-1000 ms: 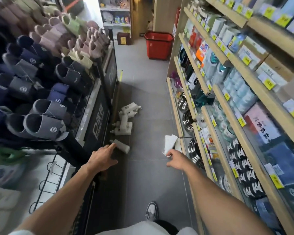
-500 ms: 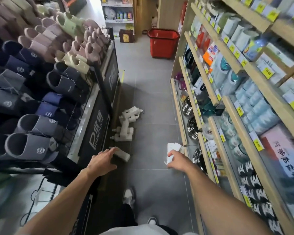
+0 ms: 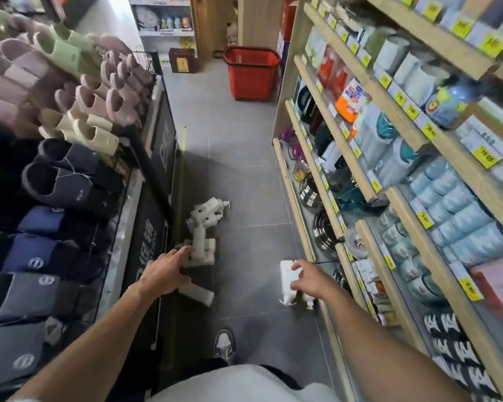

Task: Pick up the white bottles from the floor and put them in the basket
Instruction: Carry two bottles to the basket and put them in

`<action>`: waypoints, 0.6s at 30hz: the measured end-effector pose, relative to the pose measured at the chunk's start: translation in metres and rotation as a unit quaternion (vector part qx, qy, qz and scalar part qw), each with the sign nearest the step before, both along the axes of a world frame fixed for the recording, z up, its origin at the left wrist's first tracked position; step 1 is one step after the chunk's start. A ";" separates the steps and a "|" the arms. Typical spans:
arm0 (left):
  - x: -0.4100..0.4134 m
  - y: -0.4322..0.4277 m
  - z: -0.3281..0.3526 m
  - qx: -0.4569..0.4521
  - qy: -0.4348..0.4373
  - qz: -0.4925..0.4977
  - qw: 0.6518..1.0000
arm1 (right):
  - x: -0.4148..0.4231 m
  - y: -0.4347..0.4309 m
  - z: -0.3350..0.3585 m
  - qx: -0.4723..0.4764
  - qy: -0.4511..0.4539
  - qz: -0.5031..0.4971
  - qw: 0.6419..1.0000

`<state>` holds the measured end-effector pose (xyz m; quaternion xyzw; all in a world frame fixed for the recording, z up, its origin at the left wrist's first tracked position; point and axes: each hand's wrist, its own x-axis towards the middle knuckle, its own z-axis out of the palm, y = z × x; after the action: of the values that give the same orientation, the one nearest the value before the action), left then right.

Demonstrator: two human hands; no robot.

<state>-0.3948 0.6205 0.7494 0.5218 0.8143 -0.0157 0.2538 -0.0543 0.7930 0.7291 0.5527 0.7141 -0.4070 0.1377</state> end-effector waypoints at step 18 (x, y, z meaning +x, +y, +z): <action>0.004 0.080 -0.128 -0.146 -0.065 -0.010 0.987 | 0.001 0.027 -0.149 -0.154 -0.095 -0.077 0.981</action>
<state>-0.3906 0.7007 0.6213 0.4871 0.7801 -0.1029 0.3789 -0.0530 0.8197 0.5804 0.6145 0.5819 -0.4671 0.2562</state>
